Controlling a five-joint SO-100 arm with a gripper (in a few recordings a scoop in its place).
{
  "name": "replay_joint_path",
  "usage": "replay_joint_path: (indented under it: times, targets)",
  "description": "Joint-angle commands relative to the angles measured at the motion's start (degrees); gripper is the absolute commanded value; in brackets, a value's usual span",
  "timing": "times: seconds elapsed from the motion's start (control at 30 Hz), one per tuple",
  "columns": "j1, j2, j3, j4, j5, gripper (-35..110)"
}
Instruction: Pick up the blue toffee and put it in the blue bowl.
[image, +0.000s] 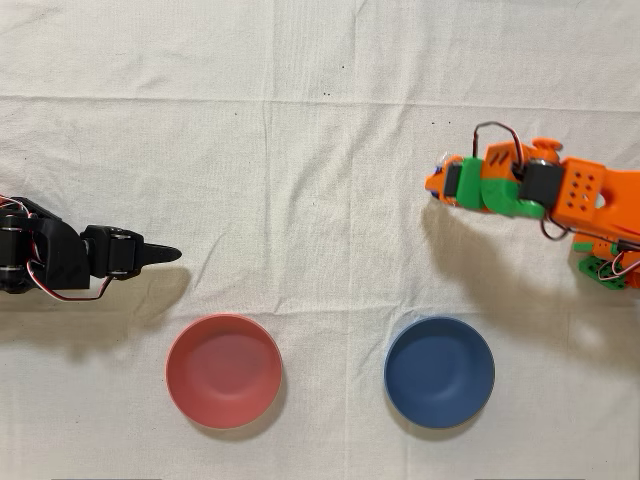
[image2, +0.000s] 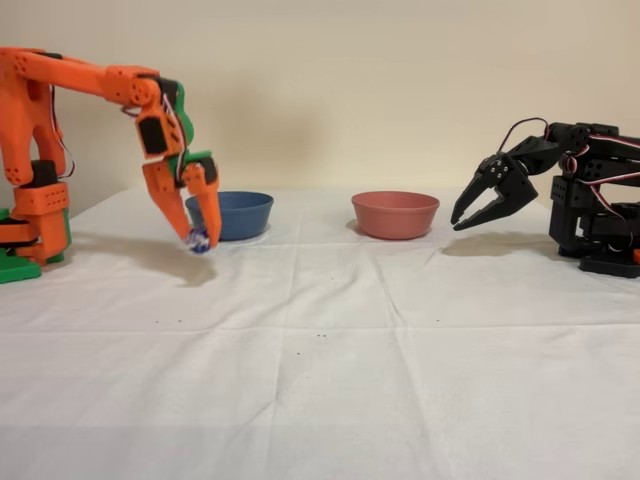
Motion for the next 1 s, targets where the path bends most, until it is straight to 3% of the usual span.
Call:
replay_joint_path:
  times: [0.0, 0.37, 0.97]
  targets:
    - [-6.24, 10.55, -2.72, 3.43, -0.62, 8]
    - [-24.26, 11.34, -8.35, 6.42, -0.70, 7]
    - [-43.59, -1.67, -15.38, 2.37, 1.41, 8]
